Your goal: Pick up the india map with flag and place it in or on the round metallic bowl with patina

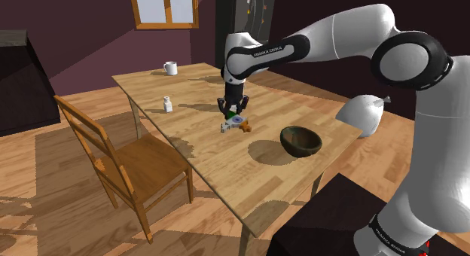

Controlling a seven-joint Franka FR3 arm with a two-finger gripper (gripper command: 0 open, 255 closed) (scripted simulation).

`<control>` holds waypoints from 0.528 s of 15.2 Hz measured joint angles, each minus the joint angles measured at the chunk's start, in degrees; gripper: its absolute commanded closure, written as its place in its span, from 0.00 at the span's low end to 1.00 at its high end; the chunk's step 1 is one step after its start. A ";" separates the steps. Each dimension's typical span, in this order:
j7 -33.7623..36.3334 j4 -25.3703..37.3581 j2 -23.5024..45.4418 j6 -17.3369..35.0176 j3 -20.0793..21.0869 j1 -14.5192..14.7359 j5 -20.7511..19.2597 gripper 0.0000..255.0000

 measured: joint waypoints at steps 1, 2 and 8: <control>-0.89 -2.77 -2.07 0.69 -0.17 -0.72 0.29 1.00; -1.98 -5.37 -3.75 1.64 -0.43 -1.53 0.55 1.00; -8.22 -17.91 -12.51 5.44 -2.35 -5.57 1.86 1.00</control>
